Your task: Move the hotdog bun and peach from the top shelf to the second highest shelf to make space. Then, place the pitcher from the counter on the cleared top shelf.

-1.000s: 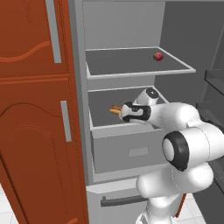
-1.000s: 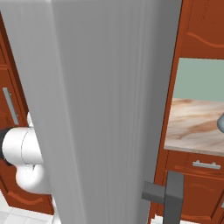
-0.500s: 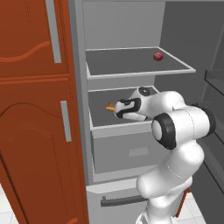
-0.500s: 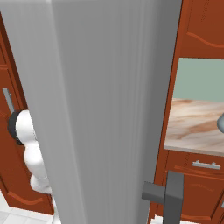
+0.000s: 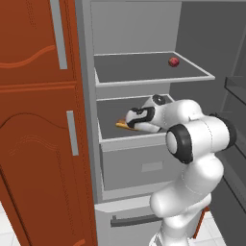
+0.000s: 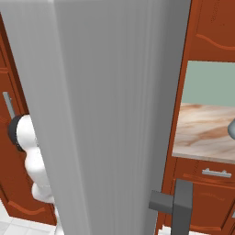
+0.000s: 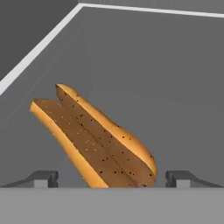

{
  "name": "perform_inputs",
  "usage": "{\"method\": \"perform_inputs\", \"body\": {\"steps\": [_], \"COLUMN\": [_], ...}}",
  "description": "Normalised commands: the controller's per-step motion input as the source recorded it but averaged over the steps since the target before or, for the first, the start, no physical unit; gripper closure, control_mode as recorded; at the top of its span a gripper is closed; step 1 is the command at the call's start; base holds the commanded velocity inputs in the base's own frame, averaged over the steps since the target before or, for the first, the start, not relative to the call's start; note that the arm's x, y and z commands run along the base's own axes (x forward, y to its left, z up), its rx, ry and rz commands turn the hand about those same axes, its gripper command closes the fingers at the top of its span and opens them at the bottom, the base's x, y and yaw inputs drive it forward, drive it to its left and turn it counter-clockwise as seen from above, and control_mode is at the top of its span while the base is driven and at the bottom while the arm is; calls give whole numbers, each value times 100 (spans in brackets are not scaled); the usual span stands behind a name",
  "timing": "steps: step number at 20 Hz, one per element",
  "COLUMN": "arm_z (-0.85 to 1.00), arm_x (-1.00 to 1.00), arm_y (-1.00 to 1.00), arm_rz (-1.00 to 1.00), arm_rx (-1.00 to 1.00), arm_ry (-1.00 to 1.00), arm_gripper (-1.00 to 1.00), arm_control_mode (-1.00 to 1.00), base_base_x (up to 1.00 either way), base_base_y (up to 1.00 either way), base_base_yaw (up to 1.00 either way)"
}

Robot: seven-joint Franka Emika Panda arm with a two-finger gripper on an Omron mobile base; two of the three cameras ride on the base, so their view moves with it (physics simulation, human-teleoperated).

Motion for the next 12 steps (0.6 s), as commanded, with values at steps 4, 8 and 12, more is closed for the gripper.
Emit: {"method": "perform_inputs", "body": {"steps": [4,8,12], "arm_z": [17,27,82], "arm_x": [-62,-76,-61], "arm_y": [0,0,0], "arm_rz": [0,0,0], "arm_rx": [0,-1,0], "arm_ry": [0,0,-2], "arm_gripper": [-100,-100,-100], "arm_control_mode": [-100,-100,-100], "base_base_x": [0,0,0], "base_base_y": [0,0,0], "base_base_yaw": [0,0,0]}}
